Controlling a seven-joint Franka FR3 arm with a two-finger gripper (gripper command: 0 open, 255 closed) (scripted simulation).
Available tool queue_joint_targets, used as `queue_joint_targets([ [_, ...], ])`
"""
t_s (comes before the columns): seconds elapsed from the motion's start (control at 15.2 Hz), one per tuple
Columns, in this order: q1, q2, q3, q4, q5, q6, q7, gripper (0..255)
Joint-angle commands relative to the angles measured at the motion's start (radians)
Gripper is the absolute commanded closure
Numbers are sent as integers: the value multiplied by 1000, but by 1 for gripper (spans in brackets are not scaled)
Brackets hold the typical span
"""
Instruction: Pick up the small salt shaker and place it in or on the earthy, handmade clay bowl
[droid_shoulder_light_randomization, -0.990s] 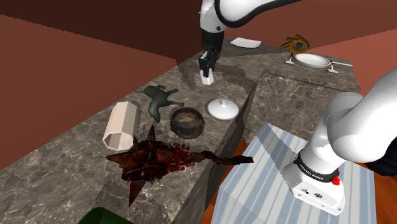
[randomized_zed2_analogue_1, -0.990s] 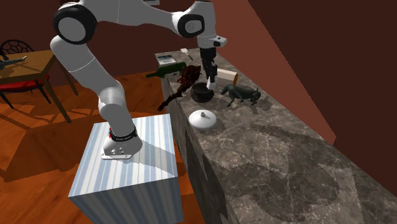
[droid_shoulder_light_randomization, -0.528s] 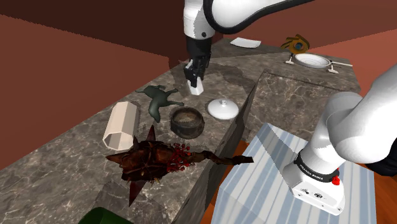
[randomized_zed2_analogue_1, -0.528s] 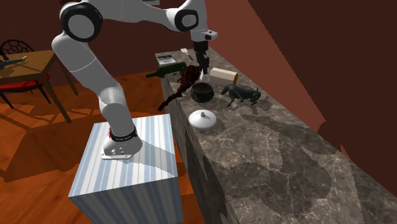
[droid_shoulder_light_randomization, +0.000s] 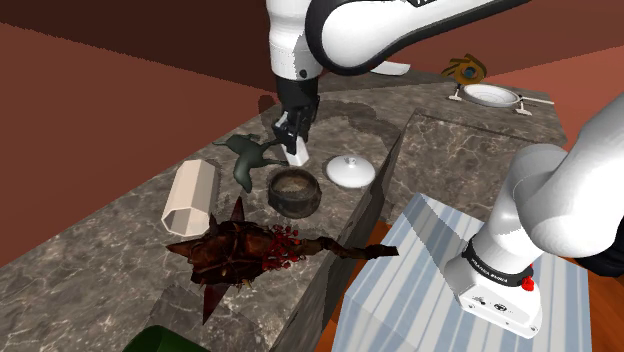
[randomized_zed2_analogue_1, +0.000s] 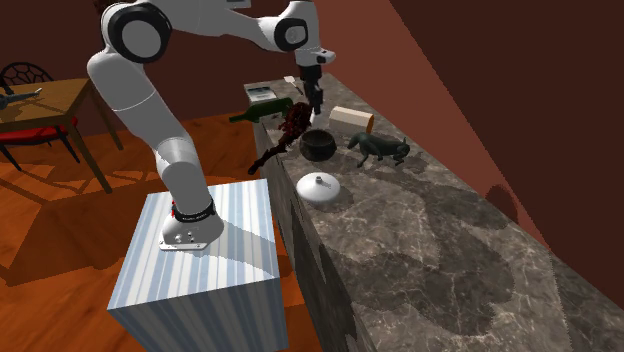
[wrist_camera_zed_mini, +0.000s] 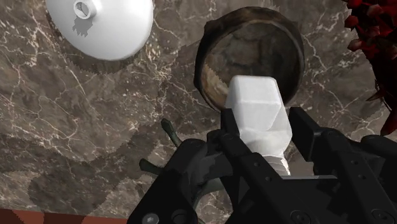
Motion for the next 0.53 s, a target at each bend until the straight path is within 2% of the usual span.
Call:
queue_joint_targets([
  [0.0, 0, 8, 2, -20, -2, 28, 6, 255],
  [0.46, -1, 33, 5, -91, -12, 122, 21, 255],
])
